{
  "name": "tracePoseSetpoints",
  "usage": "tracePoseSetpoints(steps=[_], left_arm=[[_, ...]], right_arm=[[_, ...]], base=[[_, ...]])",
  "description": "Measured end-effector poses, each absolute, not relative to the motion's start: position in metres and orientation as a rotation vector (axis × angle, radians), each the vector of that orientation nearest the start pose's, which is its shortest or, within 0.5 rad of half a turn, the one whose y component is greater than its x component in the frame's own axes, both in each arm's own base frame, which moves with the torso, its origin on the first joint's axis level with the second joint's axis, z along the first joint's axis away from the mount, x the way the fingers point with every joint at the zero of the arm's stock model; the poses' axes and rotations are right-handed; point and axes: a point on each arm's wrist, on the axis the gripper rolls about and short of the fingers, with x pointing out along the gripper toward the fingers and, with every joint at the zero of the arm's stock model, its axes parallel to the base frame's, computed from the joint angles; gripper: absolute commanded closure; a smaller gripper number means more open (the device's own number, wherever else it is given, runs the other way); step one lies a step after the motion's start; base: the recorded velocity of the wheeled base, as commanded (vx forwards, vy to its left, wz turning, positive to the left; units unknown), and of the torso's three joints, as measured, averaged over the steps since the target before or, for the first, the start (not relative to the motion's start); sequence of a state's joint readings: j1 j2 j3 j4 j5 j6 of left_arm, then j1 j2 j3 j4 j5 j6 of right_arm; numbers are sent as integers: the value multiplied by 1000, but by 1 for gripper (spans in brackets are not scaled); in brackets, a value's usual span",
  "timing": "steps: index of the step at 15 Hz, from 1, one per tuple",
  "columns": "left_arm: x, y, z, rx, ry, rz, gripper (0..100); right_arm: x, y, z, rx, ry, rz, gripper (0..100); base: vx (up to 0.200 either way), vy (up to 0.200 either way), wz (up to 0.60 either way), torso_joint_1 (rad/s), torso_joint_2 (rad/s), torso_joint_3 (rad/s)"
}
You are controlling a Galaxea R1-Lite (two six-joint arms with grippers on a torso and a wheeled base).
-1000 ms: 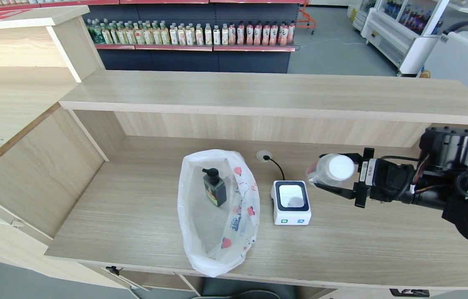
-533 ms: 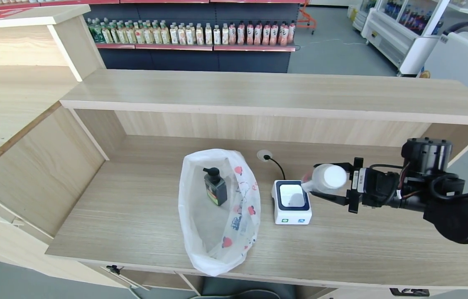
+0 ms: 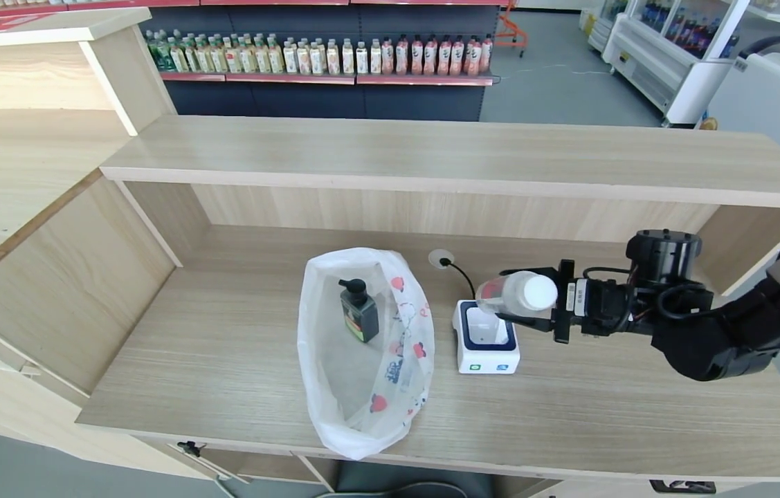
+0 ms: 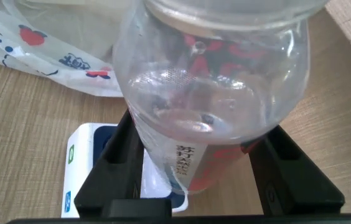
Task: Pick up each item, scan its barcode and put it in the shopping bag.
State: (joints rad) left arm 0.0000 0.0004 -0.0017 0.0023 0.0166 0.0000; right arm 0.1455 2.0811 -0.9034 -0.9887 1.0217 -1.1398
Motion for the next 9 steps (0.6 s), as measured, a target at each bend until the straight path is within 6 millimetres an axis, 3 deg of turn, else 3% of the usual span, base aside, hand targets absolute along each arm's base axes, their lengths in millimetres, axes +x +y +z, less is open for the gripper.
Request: tracePoseSetpoints(steps=[9], left_arm=[[-23,0,76,0,1,17,0]], right_arm=[[389,83,92,-935,-521,1145,100]], base=[[0,0,0,0,0,0]])
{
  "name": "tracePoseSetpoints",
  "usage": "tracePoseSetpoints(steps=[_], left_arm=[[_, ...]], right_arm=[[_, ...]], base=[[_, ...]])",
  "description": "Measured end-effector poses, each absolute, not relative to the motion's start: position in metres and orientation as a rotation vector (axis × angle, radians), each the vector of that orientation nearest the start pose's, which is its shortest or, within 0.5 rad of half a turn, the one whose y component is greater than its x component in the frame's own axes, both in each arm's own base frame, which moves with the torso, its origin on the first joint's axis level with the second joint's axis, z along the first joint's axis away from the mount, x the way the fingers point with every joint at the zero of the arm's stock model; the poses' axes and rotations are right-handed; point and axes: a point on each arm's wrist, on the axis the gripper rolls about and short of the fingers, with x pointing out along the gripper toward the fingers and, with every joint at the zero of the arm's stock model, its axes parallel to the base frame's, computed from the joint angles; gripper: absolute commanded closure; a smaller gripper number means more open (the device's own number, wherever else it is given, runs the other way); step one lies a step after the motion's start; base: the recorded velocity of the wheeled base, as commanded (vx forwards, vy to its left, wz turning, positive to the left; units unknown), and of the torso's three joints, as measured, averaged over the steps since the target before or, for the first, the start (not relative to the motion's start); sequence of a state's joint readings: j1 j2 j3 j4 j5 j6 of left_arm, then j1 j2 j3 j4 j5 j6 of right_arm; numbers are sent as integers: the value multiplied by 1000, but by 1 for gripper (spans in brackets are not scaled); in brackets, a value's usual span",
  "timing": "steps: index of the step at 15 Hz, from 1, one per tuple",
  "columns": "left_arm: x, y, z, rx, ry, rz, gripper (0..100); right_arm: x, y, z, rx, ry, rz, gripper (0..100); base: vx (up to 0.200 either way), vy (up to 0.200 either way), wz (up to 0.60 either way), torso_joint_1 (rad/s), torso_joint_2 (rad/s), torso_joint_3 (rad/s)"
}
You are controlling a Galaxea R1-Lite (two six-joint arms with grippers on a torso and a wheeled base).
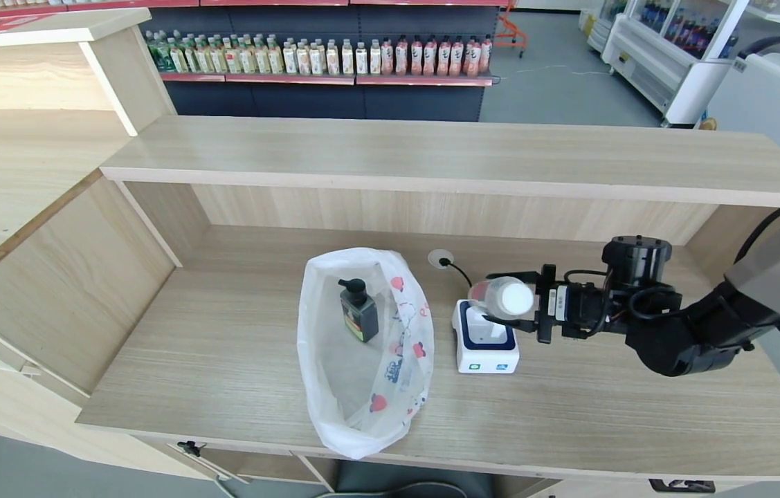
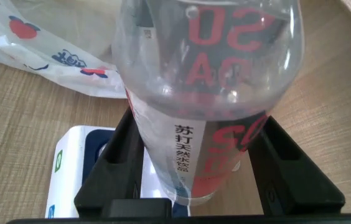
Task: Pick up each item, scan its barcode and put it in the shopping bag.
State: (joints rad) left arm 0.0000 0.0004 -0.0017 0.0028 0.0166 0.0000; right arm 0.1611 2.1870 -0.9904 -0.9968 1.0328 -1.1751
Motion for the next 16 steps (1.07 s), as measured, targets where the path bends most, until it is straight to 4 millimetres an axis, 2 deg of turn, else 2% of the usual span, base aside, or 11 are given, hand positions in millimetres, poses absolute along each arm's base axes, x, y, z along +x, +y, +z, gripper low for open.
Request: tracePoseSetpoints(steps=[7,11,14,16], left_arm=[[-23,0,76,0,1,17,0],[-23,0,76,0,1,17,0],[-23,0,76,0,1,17,0],[-23,0,76,0,1,17,0]], right_arm=[[390,83,90,-941,-518,1146,100],[386,75,104,-861,-465,1136,100],[373,53,148,-639,-359,1087,100],[356,42,178,-534,-328,1058,100]], base=[[0,0,0,0,0,0],[0,0,0,0,0,0],[0,0,0,0,0,0],[0,0,0,0,0,0]])
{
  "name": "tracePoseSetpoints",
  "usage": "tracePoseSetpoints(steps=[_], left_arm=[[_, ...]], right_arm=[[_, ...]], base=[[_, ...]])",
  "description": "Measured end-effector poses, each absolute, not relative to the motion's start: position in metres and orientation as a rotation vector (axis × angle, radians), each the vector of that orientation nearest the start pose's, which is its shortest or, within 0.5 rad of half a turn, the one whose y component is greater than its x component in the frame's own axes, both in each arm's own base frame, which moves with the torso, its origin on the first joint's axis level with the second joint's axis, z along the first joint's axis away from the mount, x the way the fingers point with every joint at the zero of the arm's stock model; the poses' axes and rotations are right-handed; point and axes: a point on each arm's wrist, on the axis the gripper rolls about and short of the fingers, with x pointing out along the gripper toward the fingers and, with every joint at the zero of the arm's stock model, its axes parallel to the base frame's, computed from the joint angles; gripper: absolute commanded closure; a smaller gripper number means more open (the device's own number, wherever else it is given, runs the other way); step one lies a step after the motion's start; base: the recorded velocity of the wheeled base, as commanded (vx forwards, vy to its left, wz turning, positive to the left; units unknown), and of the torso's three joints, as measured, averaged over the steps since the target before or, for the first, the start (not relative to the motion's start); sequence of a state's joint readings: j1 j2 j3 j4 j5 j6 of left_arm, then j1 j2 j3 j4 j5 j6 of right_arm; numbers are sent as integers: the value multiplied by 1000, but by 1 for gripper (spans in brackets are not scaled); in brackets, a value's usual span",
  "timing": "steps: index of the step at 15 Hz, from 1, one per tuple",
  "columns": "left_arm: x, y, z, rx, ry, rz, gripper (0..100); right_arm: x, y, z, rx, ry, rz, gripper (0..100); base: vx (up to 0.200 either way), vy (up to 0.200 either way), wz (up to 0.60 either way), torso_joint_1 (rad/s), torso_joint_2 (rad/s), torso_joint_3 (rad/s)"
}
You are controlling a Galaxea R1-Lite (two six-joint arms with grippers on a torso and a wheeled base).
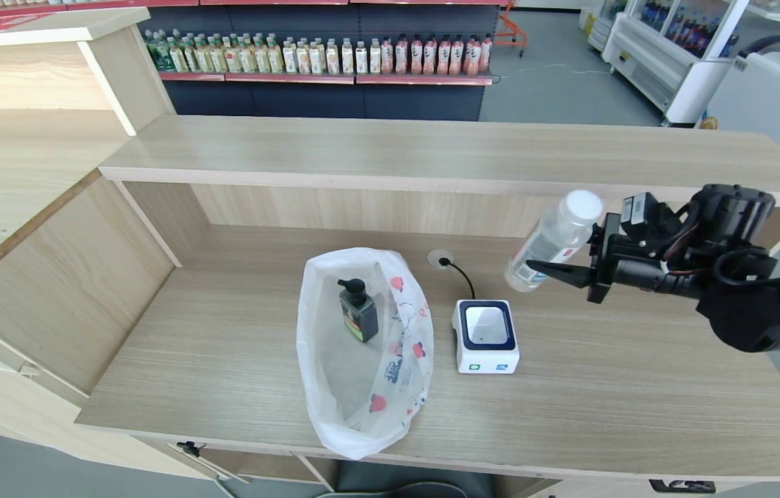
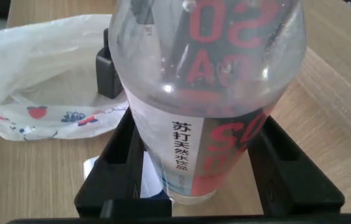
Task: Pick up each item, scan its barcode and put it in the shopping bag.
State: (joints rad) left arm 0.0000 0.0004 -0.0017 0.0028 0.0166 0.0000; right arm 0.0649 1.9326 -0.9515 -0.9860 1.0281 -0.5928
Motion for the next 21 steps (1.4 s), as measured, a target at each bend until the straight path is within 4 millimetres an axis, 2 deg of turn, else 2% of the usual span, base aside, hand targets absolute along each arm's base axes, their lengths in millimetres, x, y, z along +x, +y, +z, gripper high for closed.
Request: tracePoseSetpoints(steps=[3,7,9,17,21], left_arm=[[-23,0,76,0,1,17,0],[-23,0,76,0,1,17,0],[-23,0,76,0,1,17,0],[-23,0,76,2,2,17,0],[-23,0,76,1,1,17,0]], right_arm=[[322,37,199,-342,-221,1024,100],[296,48,202,-29,-27,868,100],[289,54,200,-3,27,862,100],[253,65,214,84,129,915,100],[241,65,216,100,150,923,100]], base=[[0,0,0,0,0,0],[0,0,0,0,0,0],[0,0,0,0,0,0],[0,0,0,0,0,0],[0,200,0,0,0,6]])
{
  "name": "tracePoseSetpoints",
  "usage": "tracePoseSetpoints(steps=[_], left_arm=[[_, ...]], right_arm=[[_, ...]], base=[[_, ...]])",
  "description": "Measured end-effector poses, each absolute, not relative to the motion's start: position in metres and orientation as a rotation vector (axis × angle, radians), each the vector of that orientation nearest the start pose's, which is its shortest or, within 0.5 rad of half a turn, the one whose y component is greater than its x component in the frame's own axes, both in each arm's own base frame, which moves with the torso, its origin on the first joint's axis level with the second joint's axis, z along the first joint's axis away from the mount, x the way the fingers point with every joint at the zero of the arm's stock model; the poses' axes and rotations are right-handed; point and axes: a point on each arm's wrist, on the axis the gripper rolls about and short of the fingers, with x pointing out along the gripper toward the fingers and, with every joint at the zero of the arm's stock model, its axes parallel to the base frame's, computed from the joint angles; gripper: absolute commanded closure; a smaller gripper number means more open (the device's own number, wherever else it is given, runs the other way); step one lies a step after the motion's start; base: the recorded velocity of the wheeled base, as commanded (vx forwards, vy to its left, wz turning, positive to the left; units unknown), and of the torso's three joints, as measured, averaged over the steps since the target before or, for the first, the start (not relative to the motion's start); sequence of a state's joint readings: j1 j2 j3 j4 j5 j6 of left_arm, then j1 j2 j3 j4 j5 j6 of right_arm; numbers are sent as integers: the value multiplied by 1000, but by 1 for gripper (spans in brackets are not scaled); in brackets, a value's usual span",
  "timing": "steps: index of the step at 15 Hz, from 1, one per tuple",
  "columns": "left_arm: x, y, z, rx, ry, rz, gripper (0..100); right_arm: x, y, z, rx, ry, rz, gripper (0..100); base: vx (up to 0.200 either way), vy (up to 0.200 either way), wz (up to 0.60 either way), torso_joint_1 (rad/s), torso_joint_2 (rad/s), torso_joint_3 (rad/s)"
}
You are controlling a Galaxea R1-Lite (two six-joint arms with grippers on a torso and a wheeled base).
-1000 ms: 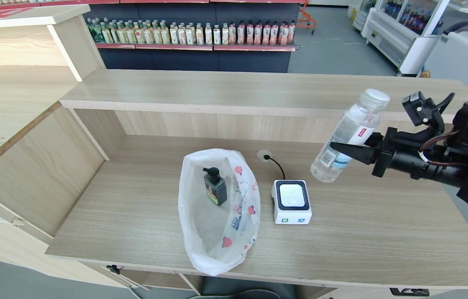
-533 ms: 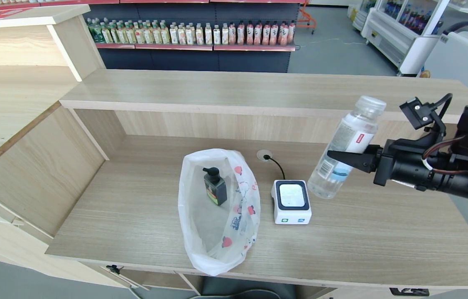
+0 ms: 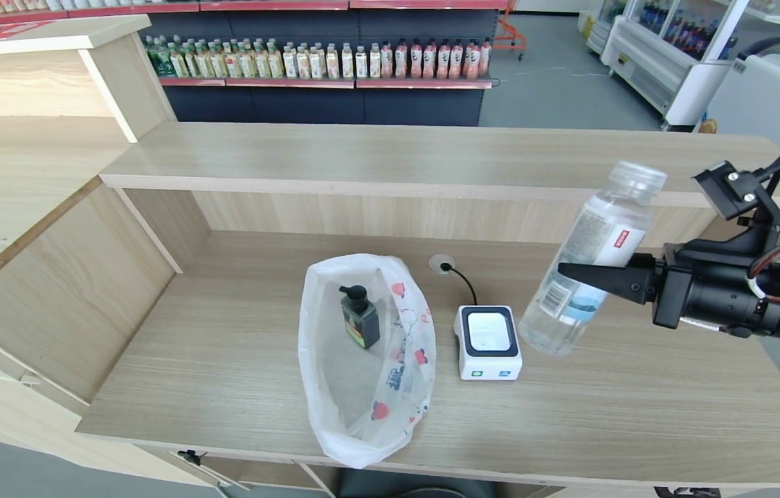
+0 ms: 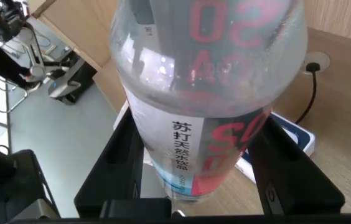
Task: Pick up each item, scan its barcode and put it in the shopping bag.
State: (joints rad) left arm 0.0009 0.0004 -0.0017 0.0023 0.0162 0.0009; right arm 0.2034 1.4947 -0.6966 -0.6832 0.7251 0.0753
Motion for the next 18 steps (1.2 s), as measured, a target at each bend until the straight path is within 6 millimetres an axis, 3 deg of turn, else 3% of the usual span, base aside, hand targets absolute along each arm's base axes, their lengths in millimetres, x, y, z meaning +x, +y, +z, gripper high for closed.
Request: tracePoseSetpoints(steps=[5,10,15,18], left_arm=[[-23,0,76,2,2,17,0],[-23,0,76,2,2,17,0],[-23,0,76,2,2,17,0],[-23,0,76,2,2,17,0]], right_arm=[[237,74,209,106,188,904,100],[250,102,186,-9,202,941,100],[269,136,153,-85,127,928,100],[271,160,131,-104,120,942,100]], base=[[0,200,0,3,2,0],[0,0,0,0,0,0],[0,0,0,0,0,0],[0,0,0,0,0,0]])
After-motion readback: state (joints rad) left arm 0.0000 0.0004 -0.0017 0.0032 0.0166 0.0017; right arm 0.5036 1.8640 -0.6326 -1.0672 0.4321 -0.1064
